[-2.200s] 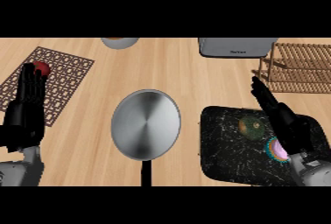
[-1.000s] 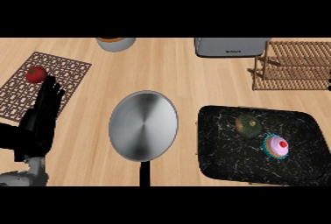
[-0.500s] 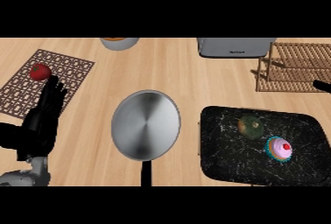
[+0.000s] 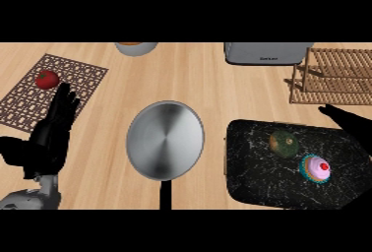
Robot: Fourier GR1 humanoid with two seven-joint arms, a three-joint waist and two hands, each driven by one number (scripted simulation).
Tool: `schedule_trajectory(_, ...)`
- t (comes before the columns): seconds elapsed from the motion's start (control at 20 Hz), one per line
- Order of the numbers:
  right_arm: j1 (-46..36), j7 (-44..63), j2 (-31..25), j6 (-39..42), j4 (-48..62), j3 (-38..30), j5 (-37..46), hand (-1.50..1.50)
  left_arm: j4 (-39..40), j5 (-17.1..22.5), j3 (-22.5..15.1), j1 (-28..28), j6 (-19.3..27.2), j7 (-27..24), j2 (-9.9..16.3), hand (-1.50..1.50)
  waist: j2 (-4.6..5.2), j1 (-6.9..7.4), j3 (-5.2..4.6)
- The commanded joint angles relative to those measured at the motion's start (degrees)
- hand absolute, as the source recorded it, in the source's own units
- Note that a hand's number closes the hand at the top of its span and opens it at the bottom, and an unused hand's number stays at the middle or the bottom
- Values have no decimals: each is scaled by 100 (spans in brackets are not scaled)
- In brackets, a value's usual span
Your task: Pick the cupcake from the tray and place it in the tiered shelf
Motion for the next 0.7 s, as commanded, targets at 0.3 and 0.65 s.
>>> schedule_trajectory(0.3,354,289,726,248,421,521,1590,-150,-544,-117,103,289,-47,253,-115,0,-20,-66,8)
schedule_trajectory(0.65,552,-308,1180,630,762,-59,1894,-150,76,-316,369,-86,-201,89,-260,0,-15,-89,6)
